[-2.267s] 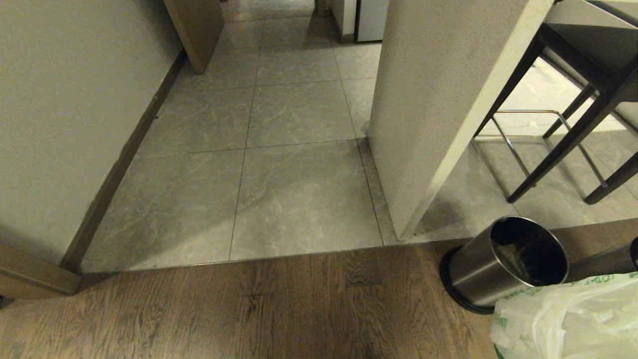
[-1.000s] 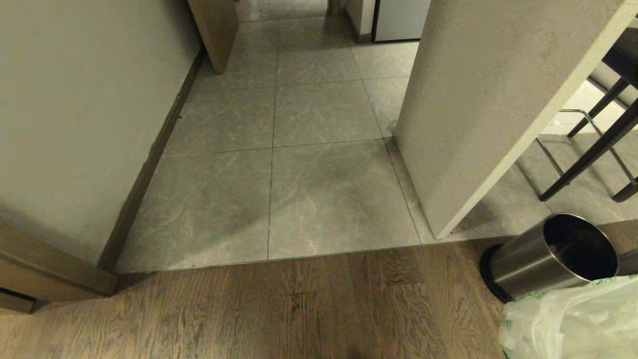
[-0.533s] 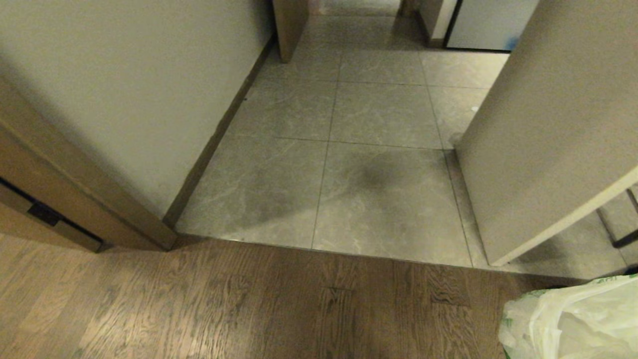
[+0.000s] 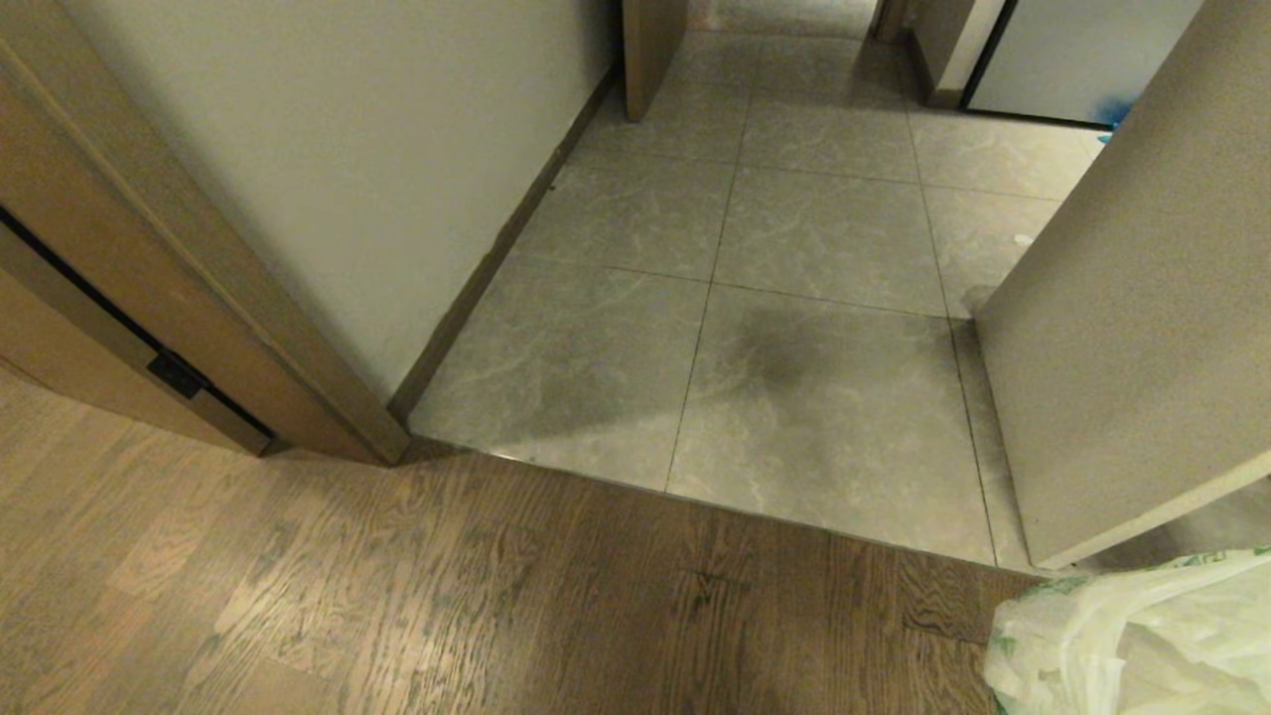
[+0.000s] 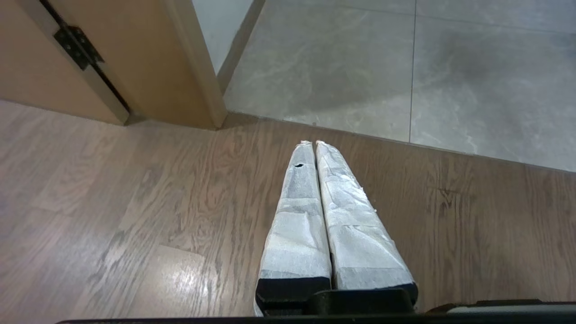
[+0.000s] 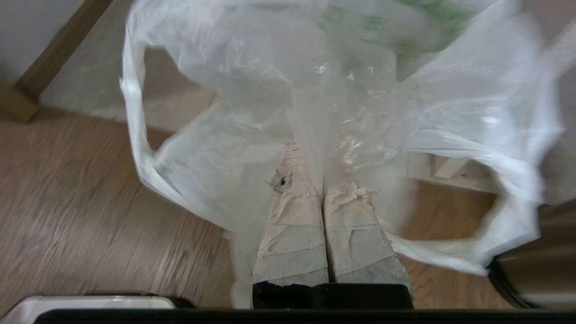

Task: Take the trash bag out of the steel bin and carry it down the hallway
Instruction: Put the trash bag at the door

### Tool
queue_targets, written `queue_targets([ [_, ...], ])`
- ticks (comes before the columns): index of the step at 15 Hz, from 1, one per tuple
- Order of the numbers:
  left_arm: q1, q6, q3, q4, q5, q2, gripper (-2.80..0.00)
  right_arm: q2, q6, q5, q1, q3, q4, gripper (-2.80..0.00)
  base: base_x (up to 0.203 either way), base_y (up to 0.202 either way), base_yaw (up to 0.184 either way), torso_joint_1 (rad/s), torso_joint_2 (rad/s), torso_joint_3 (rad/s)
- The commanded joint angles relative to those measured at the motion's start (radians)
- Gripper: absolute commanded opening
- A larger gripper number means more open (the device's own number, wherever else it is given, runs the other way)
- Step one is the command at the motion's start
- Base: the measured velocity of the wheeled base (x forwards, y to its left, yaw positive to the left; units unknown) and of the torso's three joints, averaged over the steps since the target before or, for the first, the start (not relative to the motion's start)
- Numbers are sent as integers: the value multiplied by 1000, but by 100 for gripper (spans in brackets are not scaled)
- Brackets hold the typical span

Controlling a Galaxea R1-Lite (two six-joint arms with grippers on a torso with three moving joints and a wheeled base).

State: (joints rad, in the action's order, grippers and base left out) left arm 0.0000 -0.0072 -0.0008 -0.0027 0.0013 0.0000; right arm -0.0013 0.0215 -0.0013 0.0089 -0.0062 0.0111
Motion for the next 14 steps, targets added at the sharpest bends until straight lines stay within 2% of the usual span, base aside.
queue_targets([
  [1,0,0,1,0,0,-2,-280,1,0,0,0,0,0,-280,0,0,0,0,0,0],
  [8,0,0,1,0,0,-2,-280,1,0,0,-1,0,0,-280,-3,4,-130,4,4,4],
  [14,0,0,1,0,0,-1,-280,1,0,0,-1,0,0,-280,0,0,0,0,0,0],
])
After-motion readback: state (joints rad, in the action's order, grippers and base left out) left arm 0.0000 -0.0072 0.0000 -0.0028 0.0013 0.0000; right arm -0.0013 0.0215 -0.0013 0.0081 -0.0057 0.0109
